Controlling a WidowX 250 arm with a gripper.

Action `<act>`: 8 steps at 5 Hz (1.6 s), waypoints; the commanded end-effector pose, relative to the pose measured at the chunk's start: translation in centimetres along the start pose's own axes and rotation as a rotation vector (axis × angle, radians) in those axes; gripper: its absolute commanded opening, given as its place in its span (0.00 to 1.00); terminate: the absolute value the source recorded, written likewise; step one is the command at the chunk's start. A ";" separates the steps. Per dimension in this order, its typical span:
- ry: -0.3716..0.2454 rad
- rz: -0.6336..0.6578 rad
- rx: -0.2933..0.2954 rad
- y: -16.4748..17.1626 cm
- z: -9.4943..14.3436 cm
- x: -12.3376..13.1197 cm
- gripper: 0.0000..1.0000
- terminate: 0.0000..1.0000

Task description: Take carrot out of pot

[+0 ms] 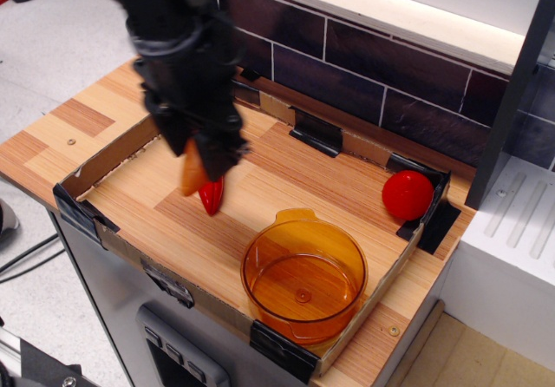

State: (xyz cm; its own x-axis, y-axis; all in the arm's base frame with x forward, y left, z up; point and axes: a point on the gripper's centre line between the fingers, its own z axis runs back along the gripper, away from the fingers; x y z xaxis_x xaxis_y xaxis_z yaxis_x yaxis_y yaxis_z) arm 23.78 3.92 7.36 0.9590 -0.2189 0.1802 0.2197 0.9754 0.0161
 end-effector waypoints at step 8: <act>-0.072 0.105 0.095 2.8 5.6 -3.0 1.00 0.00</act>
State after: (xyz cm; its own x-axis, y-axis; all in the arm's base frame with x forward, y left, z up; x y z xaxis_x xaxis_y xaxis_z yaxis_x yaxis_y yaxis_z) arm 21.60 6.25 11.18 0.9654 -0.1205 0.2311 0.1058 0.9916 0.0747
